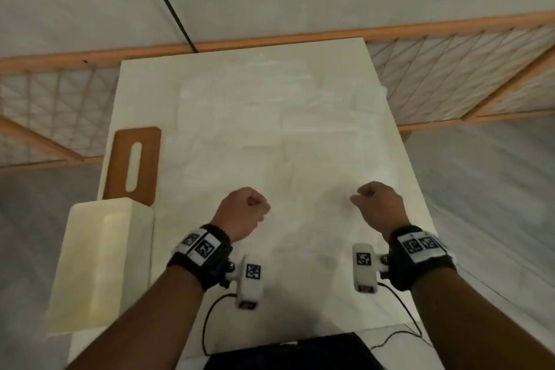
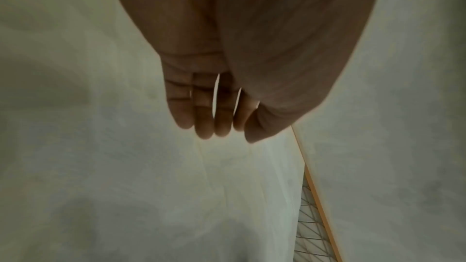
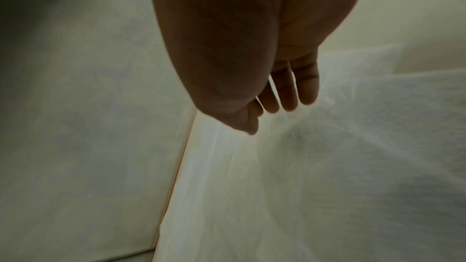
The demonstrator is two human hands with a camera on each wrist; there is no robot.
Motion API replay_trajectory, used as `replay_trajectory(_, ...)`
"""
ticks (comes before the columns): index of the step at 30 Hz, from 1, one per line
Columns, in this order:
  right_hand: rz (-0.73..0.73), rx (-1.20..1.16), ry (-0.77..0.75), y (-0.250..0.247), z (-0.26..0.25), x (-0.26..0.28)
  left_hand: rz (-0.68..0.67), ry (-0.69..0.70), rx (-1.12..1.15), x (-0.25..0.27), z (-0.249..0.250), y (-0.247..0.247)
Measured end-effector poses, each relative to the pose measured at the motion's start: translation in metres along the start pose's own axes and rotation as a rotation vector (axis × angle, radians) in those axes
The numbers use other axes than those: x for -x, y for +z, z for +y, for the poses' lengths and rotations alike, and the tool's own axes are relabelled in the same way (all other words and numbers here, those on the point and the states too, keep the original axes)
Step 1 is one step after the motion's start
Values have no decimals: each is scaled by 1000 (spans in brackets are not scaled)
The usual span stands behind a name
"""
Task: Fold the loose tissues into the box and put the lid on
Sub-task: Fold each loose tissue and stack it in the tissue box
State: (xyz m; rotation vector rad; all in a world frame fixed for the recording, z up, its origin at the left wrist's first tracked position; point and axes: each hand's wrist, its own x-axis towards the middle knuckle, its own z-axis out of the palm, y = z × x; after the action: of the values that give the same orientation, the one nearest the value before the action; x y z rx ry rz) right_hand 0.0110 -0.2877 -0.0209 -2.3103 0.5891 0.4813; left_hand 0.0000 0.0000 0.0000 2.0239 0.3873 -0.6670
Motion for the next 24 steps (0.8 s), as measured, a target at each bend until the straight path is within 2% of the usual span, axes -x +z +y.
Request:
replay_trajectory(4, 82, -49, 141, -2, 2, -33, 105, -6, -68, -49, 37, 31)
replay_trajectory(7, 71, -137, 219, 3, 4, -49, 139, -28, -139, -77, 60, 57)
replay_trajectory(13, 144, -404, 343, 2, 2, -64, 177, -122, -190, -97, 85, 78)
replay_trajectory(14, 119, -437, 365, -1, 2, -63, 171, -113, -182, -95, 88, 77)
replay_trajectory(17, 27, -623, 367, -16, 3, -52, 112, -131, 53, -90, 86, 73)
replay_trajectory(20, -130, -828, 336, -34, 0, -26, 44, -178, 303, -65, 78, 64)
replay_trajectory(22, -213, -835, 251, -37, -1, -10, -28, -170, 384, -46, 67, 57)
replay_trajectory(24, -268, -819, 179, -36, -3, 5, -50, -240, 511, -29, 51, 51)
